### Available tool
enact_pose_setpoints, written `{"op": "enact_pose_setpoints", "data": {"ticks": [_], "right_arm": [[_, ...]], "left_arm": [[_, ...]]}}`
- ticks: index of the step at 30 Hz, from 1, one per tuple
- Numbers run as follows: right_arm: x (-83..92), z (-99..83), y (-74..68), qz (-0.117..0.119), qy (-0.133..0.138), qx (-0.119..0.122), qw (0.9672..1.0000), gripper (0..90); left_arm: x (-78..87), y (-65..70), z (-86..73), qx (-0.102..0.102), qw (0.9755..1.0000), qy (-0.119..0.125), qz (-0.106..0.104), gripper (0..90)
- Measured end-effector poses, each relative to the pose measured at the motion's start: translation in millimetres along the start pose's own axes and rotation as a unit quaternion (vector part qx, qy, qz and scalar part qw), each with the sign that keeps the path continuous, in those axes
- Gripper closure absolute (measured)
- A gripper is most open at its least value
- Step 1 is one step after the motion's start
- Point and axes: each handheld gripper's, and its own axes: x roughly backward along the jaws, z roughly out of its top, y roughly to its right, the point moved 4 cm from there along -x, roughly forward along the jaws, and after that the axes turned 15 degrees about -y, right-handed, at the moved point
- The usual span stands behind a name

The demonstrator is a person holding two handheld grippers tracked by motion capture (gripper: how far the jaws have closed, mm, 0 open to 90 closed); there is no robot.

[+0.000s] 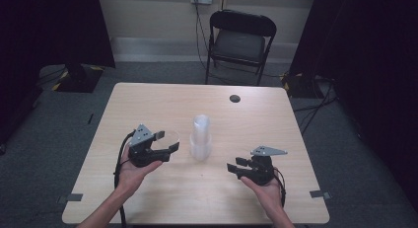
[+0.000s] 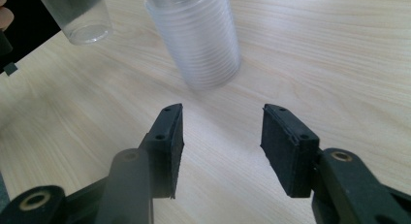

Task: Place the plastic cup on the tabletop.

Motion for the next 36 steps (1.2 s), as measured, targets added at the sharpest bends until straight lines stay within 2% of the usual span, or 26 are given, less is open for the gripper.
{"op": "enact_pose_setpoints", "data": {"ticks": [3,7,9,12,13,15,17,19,22,23,26,30,36], "right_arm": [[0.6,-0.6,1.8,0.002,0.002,-0.005,1.0000,50.3],[0.3,1.1,4.4,0.001,0.005,-0.003,1.0000,50.2],[-1.1,1.1,5.5,0.002,0.002,-0.005,1.0000,50.2],[-3.5,-0.1,6.7,0.004,-0.004,-0.006,1.0000,50.2],[-3.8,-0.2,6.8,0.003,-0.005,-0.004,1.0000,50.2],[-3.9,0.3,6.7,0.004,-0.004,-0.004,1.0000,50.2],[-3.9,0.9,6.6,0.003,-0.003,-0.005,1.0000,50.0],[-3.9,1.0,6.5,0.001,-0.003,-0.004,1.0000,50.0],[-2.2,0.7,5.9,-0.001,0.002,-0.006,1.0000,49.9],[-2.2,0.6,6.1,-0.003,0.003,-0.005,1.0000,49.9],[-1.9,-0.5,5.1,-0.005,0.001,-0.004,1.0000,49.9],[-1.7,-1.1,3.9,-0.002,0.004,-0.004,1.0000,50.0],[-4.1,-1.4,6.6,-0.006,0.002,-0.005,1.0000,50.1]], "left_arm": [[-2.9,-6.4,-0.4,0.002,0.9999,-0.001,0.015,28.4],[-7.6,-12.1,1.9,-0.019,0.9993,-0.010,0.029,28.3],[-7.4,-15.9,6.1,-0.016,0.9992,-0.007,0.037,28.3],[-9.0,-23.6,11.5,-0.009,0.9987,0.010,0.050,28.3],[-10.6,-25.9,13.1,-0.009,0.9986,0.001,0.051,28.3],[-13.9,-29.9,18.2,-0.013,0.9984,0.003,0.056,28.3],[-17.1,-32.8,22.5,-0.002,0.9985,0.010,0.054,28.2],[-18.4,-34.2,25.4,0.005,0.9990,0.008,0.044,28.2],[-22.1,-36.6,28.6,-0.008,0.9977,0.007,0.066,28.1],[-22.9,-38.5,28.9,-0.007,0.9977,0.009,0.067,28.2],[-28.5,-46.4,27.6,0.018,0.9976,0.003,0.066,27.9],[-37.3,-54.7,22.9,0.024,0.9964,-0.008,0.081,27.9],[-53.6,-62.5,22.8,0.043,0.9962,-0.010,0.075,27.9]]}}
